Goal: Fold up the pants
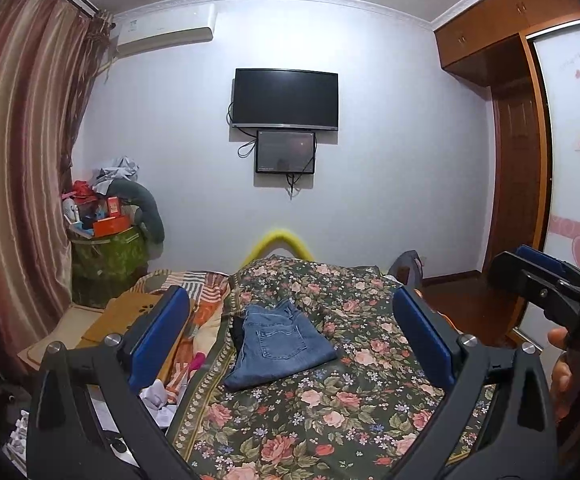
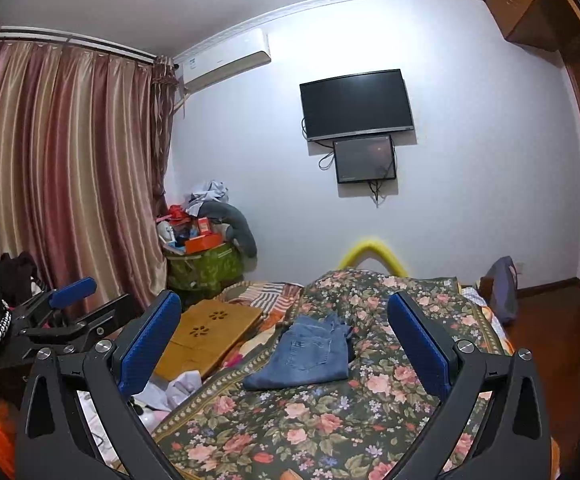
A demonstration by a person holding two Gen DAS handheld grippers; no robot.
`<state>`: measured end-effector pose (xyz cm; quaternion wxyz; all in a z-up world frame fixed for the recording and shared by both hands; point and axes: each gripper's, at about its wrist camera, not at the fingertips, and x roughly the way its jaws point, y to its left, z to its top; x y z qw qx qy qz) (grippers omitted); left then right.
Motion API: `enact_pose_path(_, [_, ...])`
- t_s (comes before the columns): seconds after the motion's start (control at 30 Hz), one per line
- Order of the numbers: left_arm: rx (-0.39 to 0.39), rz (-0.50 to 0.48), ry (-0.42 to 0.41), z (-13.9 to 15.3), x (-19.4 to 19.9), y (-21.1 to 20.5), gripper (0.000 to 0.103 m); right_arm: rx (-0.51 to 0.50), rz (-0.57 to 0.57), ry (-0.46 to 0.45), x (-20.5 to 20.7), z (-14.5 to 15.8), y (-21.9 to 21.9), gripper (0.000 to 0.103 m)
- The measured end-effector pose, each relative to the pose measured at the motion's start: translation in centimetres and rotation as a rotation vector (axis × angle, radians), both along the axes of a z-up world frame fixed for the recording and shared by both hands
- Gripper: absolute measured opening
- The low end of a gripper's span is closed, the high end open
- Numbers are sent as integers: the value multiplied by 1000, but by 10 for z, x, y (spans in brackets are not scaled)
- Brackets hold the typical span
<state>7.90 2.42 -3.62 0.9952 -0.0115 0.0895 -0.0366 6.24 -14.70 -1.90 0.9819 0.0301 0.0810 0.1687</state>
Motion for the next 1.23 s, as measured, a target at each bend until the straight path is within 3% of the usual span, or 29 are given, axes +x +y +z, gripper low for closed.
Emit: enact_pose_path(1.23, [4,-39,-2,4,-2,2,103,10,-6,11,0,-2,-2,103])
